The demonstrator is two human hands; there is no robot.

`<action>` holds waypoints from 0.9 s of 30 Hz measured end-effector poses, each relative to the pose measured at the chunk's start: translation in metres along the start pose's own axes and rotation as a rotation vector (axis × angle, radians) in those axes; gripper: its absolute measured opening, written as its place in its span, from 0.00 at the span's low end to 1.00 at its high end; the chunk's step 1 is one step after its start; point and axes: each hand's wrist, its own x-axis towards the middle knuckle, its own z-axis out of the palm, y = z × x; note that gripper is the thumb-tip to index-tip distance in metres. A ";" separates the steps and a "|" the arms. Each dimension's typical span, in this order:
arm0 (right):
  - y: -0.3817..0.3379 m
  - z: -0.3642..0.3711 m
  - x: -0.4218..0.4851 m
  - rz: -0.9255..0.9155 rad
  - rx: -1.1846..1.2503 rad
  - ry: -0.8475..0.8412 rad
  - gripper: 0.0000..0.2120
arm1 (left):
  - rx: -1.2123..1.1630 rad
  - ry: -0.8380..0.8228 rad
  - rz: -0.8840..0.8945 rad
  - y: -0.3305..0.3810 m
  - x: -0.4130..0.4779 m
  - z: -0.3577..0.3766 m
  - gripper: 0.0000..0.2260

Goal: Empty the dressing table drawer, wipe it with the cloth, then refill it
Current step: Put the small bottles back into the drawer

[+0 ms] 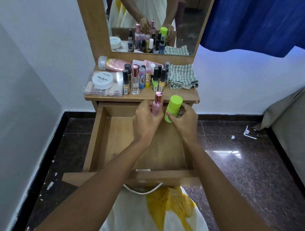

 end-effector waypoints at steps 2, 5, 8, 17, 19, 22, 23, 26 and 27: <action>0.006 0.000 -0.007 0.039 -0.018 -0.011 0.18 | 0.013 -0.042 -0.013 -0.009 -0.007 0.003 0.09; 0.014 0.002 -0.013 0.106 -0.044 -0.028 0.19 | 0.038 -0.090 -0.048 -0.023 -0.013 0.008 0.09; 0.020 0.006 -0.016 0.133 -0.078 -0.081 0.19 | 0.063 -0.128 -0.074 -0.033 -0.015 0.014 0.08; 0.027 0.015 -0.017 0.109 -0.254 -0.142 0.14 | 0.092 -0.189 -0.150 -0.052 -0.006 0.031 0.10; 0.028 0.016 -0.014 0.115 -0.264 -0.138 0.15 | 0.096 -0.188 -0.147 -0.053 -0.004 0.035 0.10; 0.031 0.018 -0.012 0.136 -0.287 -0.138 0.15 | 0.096 -0.183 -0.142 -0.056 -0.003 0.040 0.10; 0.031 0.020 -0.011 0.142 -0.297 -0.138 0.15 | 0.093 -0.183 -0.146 -0.056 -0.003 0.041 0.10; 0.032 0.024 -0.009 0.174 -0.303 -0.116 0.17 | 0.102 -0.184 -0.143 -0.055 -0.002 0.044 0.10; 0.032 0.026 -0.009 0.191 -0.305 -0.108 0.17 | 0.103 -0.184 -0.142 -0.056 -0.001 0.045 0.10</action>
